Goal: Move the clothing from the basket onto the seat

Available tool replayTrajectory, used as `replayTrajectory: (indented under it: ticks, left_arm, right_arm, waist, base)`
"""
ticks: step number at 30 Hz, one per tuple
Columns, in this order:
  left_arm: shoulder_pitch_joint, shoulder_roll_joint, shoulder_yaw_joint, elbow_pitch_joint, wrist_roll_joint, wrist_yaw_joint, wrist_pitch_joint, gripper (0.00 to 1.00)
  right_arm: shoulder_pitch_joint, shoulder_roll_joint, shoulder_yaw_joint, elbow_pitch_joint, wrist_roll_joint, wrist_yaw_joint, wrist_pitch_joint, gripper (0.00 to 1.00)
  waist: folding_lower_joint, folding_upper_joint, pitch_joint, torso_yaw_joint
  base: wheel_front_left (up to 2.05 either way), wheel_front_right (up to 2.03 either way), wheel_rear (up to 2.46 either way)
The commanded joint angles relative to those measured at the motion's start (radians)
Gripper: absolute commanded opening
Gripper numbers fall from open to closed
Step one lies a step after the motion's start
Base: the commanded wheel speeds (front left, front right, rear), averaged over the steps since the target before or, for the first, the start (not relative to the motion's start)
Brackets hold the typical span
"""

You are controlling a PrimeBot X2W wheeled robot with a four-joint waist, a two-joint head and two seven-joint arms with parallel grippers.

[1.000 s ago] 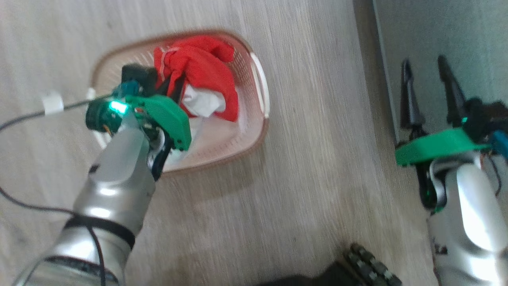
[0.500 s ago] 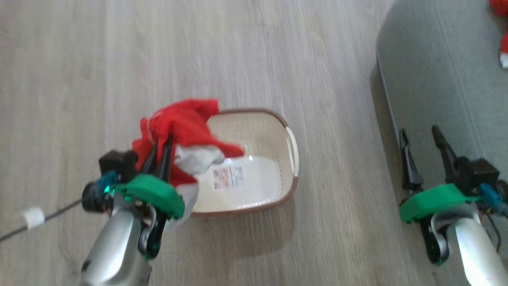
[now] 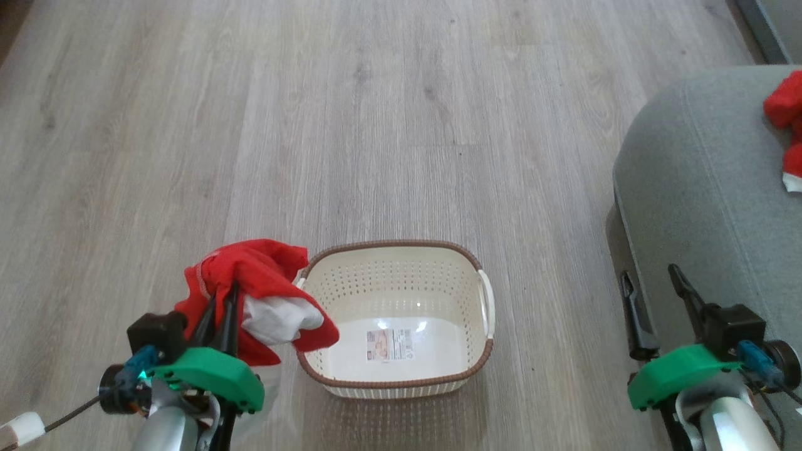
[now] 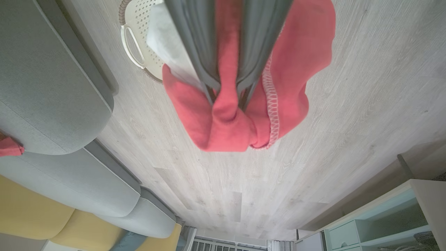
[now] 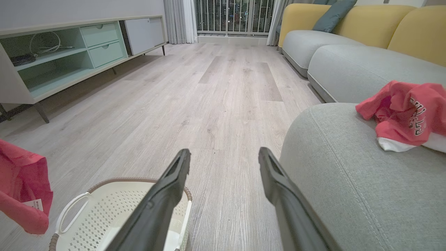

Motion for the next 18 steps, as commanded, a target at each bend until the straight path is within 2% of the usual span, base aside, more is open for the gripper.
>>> replayTrajectory:
  ticks: [1,18]
  left_arm:
    - [-0.03,0.014,0.045,-0.042,0.012,-0.007,-0.014,0.0]
    - [-0.027,-0.013,0.066,-0.043,0.034,-0.026,-0.014,0.0]
  right_arm:
    - [-0.006,-0.02,0.032,-0.023,-0.008,0.0,-0.006,1.0]
    - [-0.002,-0.029,0.078,-0.01,0.008,0.0,-0.006,1.0]
  waist:
    - [0.0002,-0.0001,-0.014,0.007]
    - [0.0002,-0.0001,-0.021,0.003]
  base:
    - [0.0,0.0,0.0]
    - [0.0,0.0,0.0]
